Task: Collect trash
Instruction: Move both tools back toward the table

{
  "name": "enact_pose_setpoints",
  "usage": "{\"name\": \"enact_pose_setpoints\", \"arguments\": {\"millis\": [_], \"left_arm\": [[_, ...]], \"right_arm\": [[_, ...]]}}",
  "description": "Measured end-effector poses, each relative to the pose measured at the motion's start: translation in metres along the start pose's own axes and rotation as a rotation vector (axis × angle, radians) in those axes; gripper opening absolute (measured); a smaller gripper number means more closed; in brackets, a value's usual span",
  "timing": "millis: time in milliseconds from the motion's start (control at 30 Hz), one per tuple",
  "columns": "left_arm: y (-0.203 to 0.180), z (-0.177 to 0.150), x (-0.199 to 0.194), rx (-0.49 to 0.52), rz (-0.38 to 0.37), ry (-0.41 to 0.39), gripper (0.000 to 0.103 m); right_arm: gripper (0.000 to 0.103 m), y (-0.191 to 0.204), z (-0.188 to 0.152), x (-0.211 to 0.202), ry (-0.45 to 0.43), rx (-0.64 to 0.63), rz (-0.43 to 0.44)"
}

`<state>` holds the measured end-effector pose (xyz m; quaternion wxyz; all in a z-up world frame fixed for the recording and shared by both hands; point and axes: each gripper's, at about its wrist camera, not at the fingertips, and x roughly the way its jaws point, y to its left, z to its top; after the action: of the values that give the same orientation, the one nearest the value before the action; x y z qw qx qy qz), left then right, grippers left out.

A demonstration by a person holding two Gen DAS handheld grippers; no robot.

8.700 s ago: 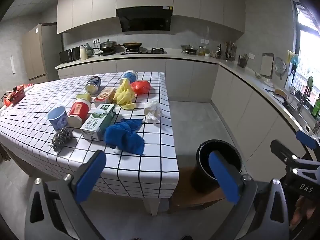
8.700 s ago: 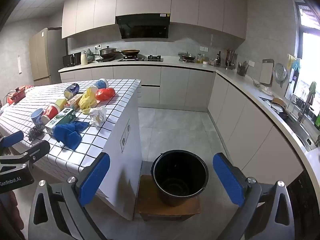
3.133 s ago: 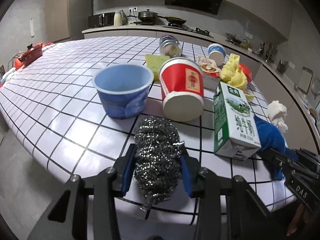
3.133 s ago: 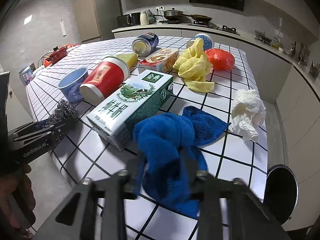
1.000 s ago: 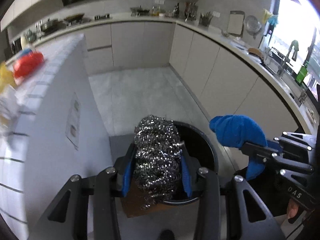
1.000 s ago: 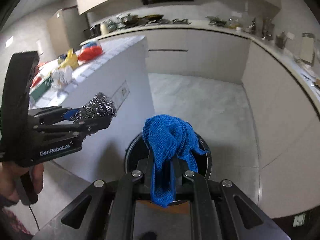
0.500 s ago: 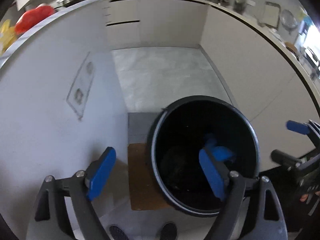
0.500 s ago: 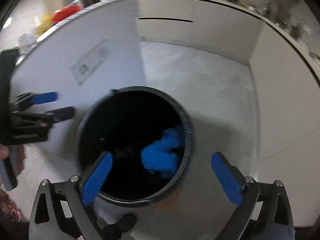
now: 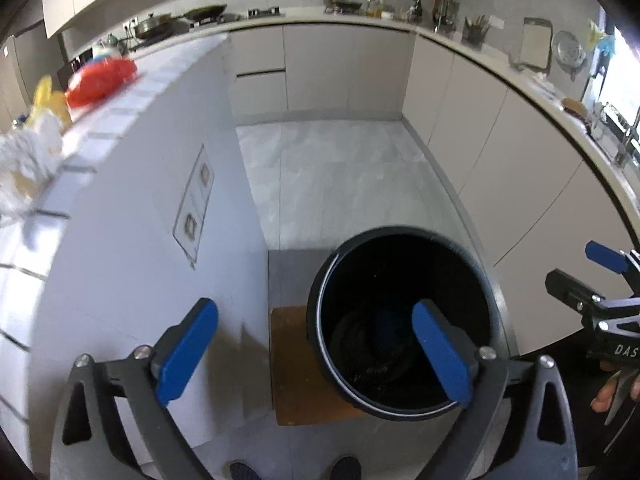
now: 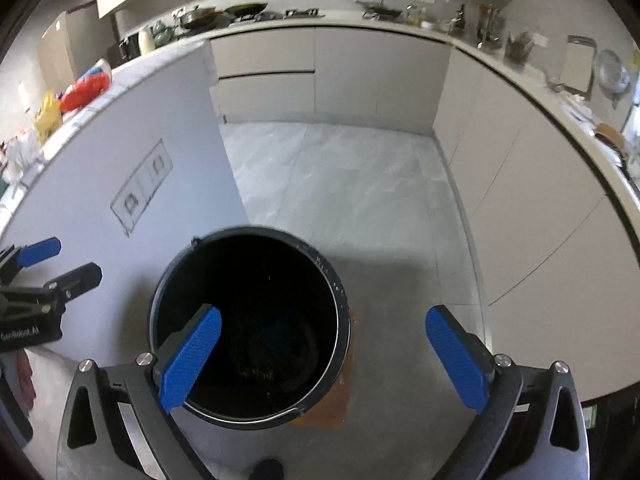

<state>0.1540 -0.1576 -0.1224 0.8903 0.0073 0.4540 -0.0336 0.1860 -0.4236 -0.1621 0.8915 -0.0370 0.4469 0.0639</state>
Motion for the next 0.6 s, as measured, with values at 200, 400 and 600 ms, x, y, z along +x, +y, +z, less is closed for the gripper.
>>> {"name": "enact_pose_setpoints", "arguments": {"millis": [200,400,600], "left_arm": [[0.004,0.012,-0.044,0.024,0.003,-0.085,0.103],[0.032,0.02,-0.075,-0.01,0.039,-0.17,0.103],[0.081,0.007,-0.1,-0.1,0.108,-0.192,0.103]], "right_arm": [[0.103,0.0,0.01,-0.049,-0.066,0.046,-0.024],[0.103,0.01,0.016,-0.1,-0.163,0.061,-0.018],[0.103,0.051,0.023,-0.121,-0.198,0.033,0.04]]}}
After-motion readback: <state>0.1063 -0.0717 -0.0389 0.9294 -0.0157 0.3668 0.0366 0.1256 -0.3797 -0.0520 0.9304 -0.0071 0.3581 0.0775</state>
